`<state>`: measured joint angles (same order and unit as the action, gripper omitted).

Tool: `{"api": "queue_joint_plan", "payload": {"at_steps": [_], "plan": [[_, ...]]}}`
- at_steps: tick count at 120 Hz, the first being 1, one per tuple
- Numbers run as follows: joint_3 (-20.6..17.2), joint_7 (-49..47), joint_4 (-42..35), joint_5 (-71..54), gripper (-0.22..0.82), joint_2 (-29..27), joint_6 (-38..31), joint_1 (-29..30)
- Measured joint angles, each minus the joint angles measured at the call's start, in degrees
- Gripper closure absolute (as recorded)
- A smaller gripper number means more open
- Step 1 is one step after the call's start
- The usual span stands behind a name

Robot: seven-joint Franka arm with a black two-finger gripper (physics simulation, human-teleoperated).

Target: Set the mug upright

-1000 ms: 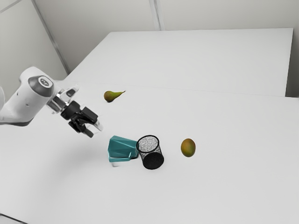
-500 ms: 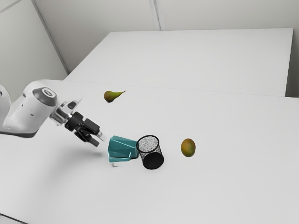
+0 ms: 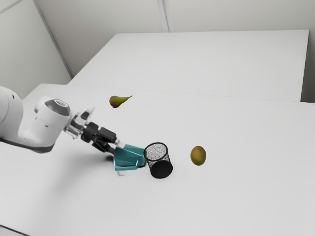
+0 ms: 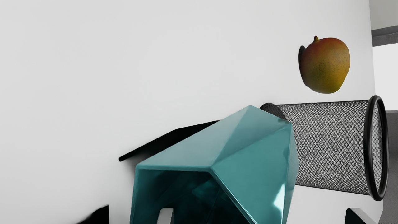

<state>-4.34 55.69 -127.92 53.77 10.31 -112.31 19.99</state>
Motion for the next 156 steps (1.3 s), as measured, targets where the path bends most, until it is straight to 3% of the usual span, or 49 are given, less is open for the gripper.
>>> {"api": "queue_joint_plan", "payload": {"at_steps": [8, 37, 66, 114, 156], "plan": [[-0.04, 0.45, 0.02, 0.6, 0.03, 0.19, 0.36, 0.14], [-0.14, 1.77, 0.19, 1.52, 0.33, 0.28, 1.2, 0.15], [-0.12, 2.99, 0.36, 1.53, 0.53, -0.42, 2.78, 0.31], [-1.09, 5.29, 0.54, 1.36, 0.72, -1.77, 5.59, 0.29], [-4.7, 6.73, 0.89, -4.14, 0.77, -6.2, 3.62, 0.16]]}}
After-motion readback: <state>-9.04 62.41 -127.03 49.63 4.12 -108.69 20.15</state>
